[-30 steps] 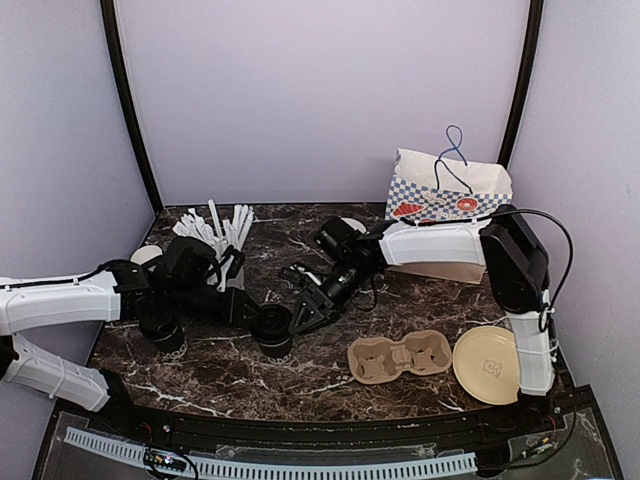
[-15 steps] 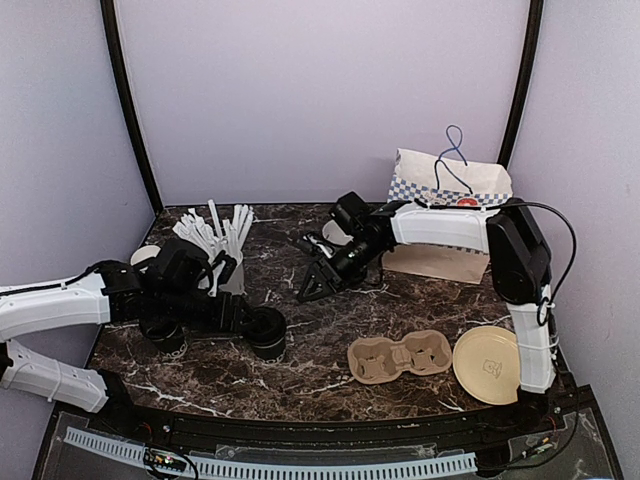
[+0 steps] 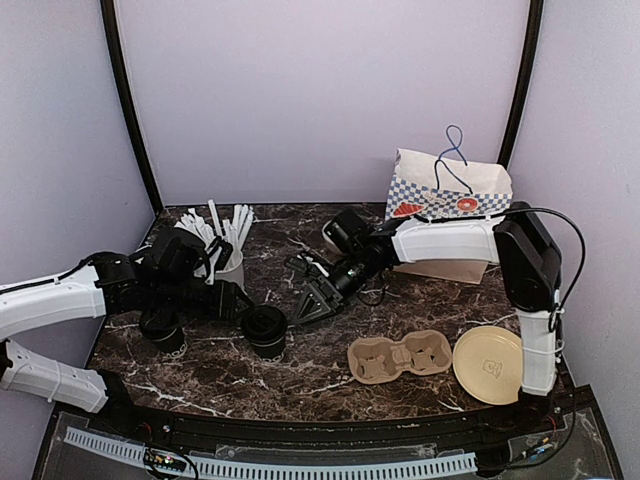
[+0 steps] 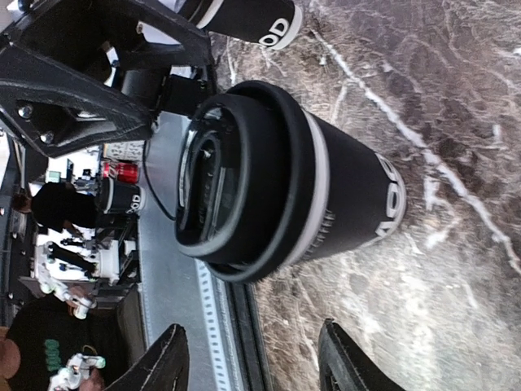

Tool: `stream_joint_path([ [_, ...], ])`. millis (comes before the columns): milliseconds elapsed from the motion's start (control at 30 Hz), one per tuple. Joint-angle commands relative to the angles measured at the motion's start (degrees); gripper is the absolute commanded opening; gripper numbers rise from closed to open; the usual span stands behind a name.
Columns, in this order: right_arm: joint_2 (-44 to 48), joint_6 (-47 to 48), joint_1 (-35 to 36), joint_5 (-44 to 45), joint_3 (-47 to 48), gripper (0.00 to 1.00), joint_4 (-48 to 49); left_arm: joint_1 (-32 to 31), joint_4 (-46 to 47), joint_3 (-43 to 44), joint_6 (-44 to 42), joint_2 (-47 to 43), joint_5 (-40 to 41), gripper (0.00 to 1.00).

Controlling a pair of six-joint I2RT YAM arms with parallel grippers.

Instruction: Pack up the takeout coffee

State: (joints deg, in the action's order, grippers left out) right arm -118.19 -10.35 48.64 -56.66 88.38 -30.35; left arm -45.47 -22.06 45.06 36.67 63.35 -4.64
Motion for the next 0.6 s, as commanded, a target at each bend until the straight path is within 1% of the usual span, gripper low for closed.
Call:
stream_joint_path([
  [0,-2.54,-4.66,0.91,-4.48,1.68,0.50,4.67,0.47,-1.11,-0.77,0.29,-0.09,0.06,0.49],
  [133,-4.03,-6.95,1.02,-5.44,2.56,0.48,6.56,0.50,-2.17,-1.37,1.09,-1.46,0.22,0.45],
  [333,-5.26,-8.21,1.28,-5.53,3.86,0.50,7.07,0.83,-3.27,-3.78,4.23,-5.64,1.51,0.44],
  [567,-7.21,-10.81,1.28,-5.52,3.99,0.45,8.58,2.00,0.72,-5.64,5.09,-3.40,-1.91,0.44],
])
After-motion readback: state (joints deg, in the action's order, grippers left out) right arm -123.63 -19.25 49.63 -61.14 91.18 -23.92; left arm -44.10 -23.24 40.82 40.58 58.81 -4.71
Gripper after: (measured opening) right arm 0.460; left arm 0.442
